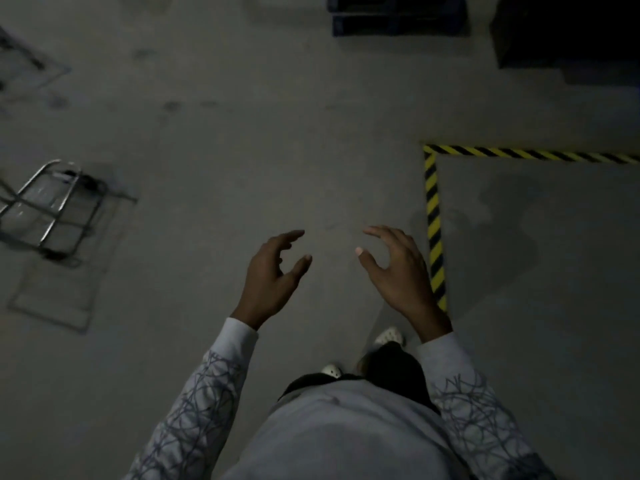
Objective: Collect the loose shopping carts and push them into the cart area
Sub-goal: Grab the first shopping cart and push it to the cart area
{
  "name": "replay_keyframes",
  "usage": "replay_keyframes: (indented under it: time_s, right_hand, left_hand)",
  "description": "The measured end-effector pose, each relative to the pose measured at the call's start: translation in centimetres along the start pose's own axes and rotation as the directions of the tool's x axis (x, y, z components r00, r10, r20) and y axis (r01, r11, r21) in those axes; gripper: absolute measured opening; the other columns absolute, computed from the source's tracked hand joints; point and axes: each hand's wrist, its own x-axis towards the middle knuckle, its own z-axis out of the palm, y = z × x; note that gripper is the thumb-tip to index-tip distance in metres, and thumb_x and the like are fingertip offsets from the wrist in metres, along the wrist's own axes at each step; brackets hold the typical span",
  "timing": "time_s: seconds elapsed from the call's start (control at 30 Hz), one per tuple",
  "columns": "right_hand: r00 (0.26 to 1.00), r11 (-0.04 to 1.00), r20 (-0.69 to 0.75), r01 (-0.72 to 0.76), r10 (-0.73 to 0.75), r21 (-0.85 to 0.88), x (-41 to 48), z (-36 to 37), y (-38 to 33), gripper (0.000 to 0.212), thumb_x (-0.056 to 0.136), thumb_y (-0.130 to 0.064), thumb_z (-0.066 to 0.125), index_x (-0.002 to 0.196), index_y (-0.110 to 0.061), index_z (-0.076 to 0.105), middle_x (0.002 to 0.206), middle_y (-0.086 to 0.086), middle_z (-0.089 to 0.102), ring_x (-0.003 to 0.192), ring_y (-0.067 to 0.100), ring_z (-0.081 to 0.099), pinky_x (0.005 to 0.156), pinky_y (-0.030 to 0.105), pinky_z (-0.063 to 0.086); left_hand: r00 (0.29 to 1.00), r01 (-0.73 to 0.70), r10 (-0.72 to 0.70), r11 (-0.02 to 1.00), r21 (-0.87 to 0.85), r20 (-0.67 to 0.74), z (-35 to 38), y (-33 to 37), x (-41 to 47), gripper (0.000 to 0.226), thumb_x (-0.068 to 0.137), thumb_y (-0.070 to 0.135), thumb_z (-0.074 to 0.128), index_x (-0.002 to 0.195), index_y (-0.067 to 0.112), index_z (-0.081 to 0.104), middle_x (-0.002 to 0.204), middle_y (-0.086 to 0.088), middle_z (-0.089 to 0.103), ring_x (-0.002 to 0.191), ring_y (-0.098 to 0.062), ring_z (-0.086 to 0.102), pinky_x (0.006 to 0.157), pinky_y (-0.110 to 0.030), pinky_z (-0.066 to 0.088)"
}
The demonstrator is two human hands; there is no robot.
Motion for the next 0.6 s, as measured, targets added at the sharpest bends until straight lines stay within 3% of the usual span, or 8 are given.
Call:
replay_keyframes:
  time_s: [0.17,0.3,0.47,0.6]
  right_hand:
    - [0.981,0.990,0.134,0.131,-0.138,0.058,12.4,5.1,-2.0,0.034,0.094,-0.035,0.067,0.127,-0.027,0.064,0.132,-0.009,0.060,0.124,0.013,0.050,0.103,0.038,0.047]
    - [0.914,0.944,0.249,0.288,-0.321,0.161,24.0,9.7,-6.1,0.033,0.094,-0.031,0.068,0.127,-0.027,0.064,0.130,-0.008,0.061,0.123,0.015,0.052,0.103,0.040,0.047]
    - [0.683,0.795,0.407,0.539,-0.606,0.280,36.2,16.3,-16.3,0.033,0.094,-0.033,0.066,0.126,-0.027,0.064,0.129,-0.008,0.062,0.123,0.017,0.053,0.101,0.043,0.047]
    - [0.472,0.659,0.481,0.655,-0.739,0.370,42.3,22.1,-23.5,0.033,0.094,-0.036,0.064,0.126,-0.029,0.062,0.128,-0.007,0.062,0.121,0.018,0.053,0.098,0.045,0.048]
  left_hand:
    - [0.978,0.115,-0.116,0.993,-0.018,-0.175,-2.9,-3.5,6.9,0.044,0.092,0.035,0.071,0.134,0.031,0.059,0.131,0.012,0.060,0.118,-0.006,0.057,0.093,-0.041,0.053]
    - [0.910,0.203,-0.193,0.979,-0.013,-0.368,-6.5,-5.3,13.7,0.045,0.093,0.035,0.071,0.136,0.029,0.059,0.133,0.011,0.060,0.117,-0.008,0.057,0.093,-0.041,0.053]
    - [0.746,0.320,-0.250,0.947,0.003,-0.618,-13.6,-5.4,19.9,0.046,0.095,0.037,0.067,0.139,0.027,0.056,0.135,0.008,0.058,0.120,-0.012,0.056,0.097,-0.040,0.051]
    - [0.517,0.424,-0.343,0.898,-0.113,-0.785,-17.6,-6.3,20.8,0.047,0.092,0.039,0.064,0.137,0.025,0.058,0.132,0.008,0.061,0.116,-0.011,0.058,0.092,-0.032,0.051]
